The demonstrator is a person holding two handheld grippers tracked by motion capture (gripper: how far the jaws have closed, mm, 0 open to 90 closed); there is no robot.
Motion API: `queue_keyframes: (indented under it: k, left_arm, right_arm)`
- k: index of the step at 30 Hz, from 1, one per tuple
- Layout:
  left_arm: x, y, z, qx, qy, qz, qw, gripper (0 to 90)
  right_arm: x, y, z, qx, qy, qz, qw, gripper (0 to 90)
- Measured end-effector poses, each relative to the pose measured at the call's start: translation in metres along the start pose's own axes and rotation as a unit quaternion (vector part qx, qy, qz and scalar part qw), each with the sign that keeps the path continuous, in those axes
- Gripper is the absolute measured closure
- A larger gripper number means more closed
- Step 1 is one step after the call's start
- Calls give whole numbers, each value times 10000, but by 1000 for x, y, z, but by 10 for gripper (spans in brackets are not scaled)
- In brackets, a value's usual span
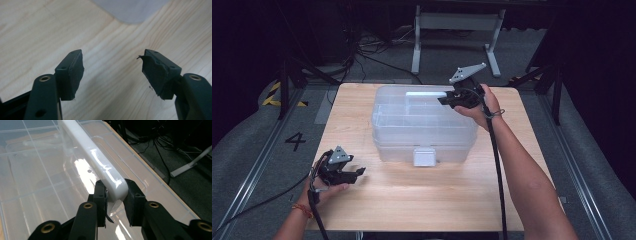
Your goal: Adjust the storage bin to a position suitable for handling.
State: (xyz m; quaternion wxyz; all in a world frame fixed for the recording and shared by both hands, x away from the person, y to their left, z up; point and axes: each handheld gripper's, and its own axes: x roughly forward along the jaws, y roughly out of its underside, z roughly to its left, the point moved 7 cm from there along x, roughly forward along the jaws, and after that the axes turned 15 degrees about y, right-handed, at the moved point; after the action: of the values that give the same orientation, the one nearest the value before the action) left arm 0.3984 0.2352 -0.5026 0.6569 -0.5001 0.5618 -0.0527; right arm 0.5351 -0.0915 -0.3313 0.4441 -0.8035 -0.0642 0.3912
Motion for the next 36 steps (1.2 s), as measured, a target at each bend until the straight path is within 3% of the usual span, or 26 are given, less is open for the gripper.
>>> queue_keyframes:
  k: [3, 12, 16, 20, 36]
  left_arm:
    - [-7, -20, -6, 239, -85, -189, 9995, 393]
    - [-18, -61, -14, 317, -84, -781, 9964, 513]
    - [-20, -69, -16, 347, 18, -927, 9951, 563]
    - [-18, -74, -20, 478, 91, -921, 9946, 625]
    - [-3, -89, -18, 336, 55, -1123, 9931, 847]
  right_arm:
    - [1, -2, -3, 66, -9, -9, 10000, 740]
    - [2, -7, -8, 138, -65, 27, 9999, 735]
    - [3, -9, -9, 161, -50, 29, 9999, 733]
    - [3, -10, -10, 144, -33, 68, 9999, 732]
    - [3, -12, -11, 149, 34, 119, 9998, 727]
